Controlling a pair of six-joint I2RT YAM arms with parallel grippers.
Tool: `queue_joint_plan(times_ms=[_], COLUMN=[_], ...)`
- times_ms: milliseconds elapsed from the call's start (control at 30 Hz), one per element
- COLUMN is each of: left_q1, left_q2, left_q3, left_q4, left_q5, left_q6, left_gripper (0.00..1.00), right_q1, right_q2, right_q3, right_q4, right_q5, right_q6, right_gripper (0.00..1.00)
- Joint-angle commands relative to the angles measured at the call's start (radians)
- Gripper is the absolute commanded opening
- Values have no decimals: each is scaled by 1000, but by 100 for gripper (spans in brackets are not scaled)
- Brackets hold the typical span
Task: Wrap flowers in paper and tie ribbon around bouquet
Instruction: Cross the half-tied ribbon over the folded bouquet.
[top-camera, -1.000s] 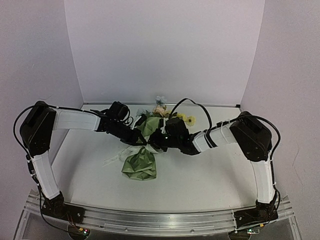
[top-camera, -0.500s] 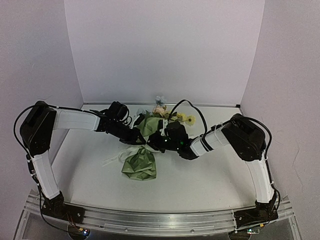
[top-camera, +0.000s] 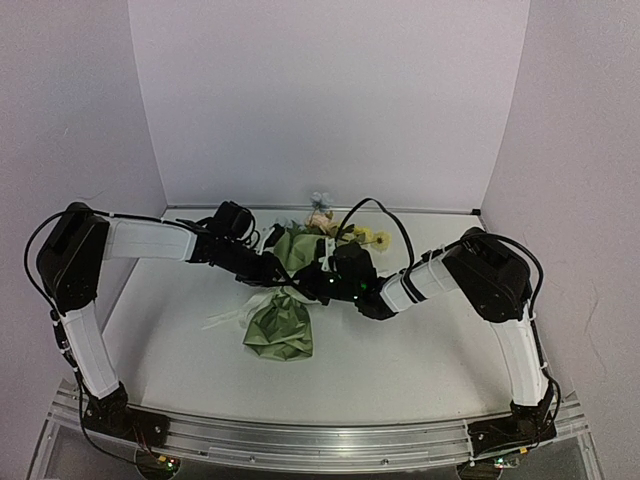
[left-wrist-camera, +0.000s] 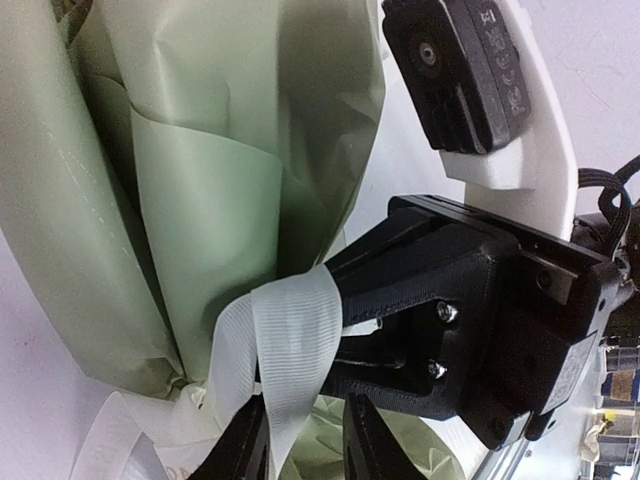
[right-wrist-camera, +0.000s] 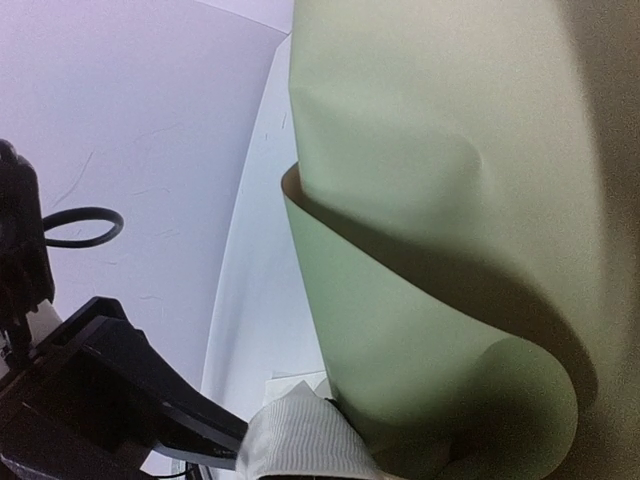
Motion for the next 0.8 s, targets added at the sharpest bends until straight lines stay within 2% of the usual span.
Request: queue_joint_plan(times_ms=[0,300,533,633,767], left_q1=[15,50,106,132,131], left_q2=[-74,-105,-105,-50,-6], left_q3=[4,-4,-4,32,37], left_q4=[48,86,106,63,49], left_q5=[-12,-22,-154,-115,-1], left_q6=[1,-23,-82,-73,-52], left_gripper=[28,30,26,20,21], right_q1=[-4,-3,-4,-3,-3], right_q2=[24,24,23,23,19], right_q3=[18,16,19,23,28], right_q4=[58,57,48,41,25], right_q5=[-6,1,4,4,6], right_q6=[-7,-8,-15,-19,-29], right_gripper=[0,0,0,0,0])
